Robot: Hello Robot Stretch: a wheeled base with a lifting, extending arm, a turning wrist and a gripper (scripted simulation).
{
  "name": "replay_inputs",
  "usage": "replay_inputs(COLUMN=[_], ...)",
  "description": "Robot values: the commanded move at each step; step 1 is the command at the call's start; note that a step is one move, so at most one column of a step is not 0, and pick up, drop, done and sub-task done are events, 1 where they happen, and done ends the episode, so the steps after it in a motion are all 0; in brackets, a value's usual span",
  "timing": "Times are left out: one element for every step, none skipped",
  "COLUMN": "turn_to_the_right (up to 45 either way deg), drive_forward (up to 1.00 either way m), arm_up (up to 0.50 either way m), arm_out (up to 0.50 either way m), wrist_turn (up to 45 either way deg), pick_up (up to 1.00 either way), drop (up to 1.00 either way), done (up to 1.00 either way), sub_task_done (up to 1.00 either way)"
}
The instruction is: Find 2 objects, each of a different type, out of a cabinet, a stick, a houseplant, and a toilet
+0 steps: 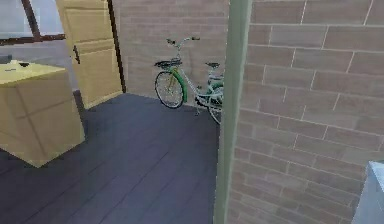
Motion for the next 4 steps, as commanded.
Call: replay_inputs(turn_to_the_right=[18.0, 0.0, -45.0, -21.0], drive_forward=[0.00, 0.15, 0.00, 0.00], arm_up=[0.00, 0.00, 0.00, 0.00], arm_out=[0.00, 0.00, 0.00, 0.00], wrist_turn=[0.0, 0.0, 0.0, 0.0], pick_up=[0.00, 0.00, 0.00, 0.00], drop=[0.00, 0.00, 0.00, 0.00], done=[0.00, 0.00, 0.00, 0.00], sub_task_done=[0.00, 0.00, 0.00, 0.00])
